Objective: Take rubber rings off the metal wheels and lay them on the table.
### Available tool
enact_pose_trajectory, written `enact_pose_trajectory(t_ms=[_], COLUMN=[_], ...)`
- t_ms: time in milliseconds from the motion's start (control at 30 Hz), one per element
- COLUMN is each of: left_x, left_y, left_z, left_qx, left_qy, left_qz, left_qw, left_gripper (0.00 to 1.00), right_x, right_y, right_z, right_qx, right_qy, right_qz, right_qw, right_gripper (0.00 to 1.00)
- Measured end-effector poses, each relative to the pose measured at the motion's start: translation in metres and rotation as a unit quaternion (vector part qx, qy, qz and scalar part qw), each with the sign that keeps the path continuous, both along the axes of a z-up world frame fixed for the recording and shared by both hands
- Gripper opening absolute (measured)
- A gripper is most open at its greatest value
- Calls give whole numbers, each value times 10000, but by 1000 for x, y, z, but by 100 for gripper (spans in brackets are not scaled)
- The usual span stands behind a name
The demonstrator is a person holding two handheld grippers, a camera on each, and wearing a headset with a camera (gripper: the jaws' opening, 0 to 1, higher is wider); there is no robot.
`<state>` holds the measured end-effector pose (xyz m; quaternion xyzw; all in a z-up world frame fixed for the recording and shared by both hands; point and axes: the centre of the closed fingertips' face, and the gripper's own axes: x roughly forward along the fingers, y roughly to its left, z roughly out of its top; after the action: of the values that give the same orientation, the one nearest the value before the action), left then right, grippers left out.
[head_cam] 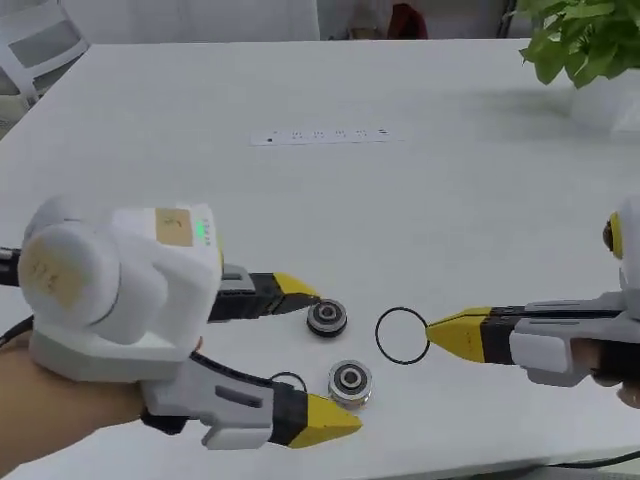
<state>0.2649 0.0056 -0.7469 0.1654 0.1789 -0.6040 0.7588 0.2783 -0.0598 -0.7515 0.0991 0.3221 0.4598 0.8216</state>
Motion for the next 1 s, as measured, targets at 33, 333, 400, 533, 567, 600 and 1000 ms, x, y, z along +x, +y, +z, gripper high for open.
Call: enact_pose_trajectory(t_ms=[33,333,400,533,567,600,1000], left_x=[0,5,6,6,6,6,-4], left_y=[4,56,65,87,91,95,126], left_z=[1,15,18,22,21,21,2], left_qx=[6,-63,-148,-259,-251,-246,-23], left_qy=[-31,-46,-42,3,3,-14,-31], left_qz=[30,685,837,1113,1154,1193,1334], left_qw=[10000,9976,9964,9934,9930,9926,9911], left_gripper=[64,75,77,82,82,82,82], right_x=[-1,-8,-10,-13,-13,-14,-13], right_y=[0,2,3,6,8,10,29], right_z=[1,12,14,19,20,22,31], right_qx=[-2,-117,-126,-116,-110,-103,-81], right_qy=[-3,-52,-78,-106,-114,-123,-348], right_qz=[1,59,83,84,81,86,139], right_qw=[10000,9999,9999,9998,9998,9998,9993], right_gripper=[0,0,0,0,0,0,0])
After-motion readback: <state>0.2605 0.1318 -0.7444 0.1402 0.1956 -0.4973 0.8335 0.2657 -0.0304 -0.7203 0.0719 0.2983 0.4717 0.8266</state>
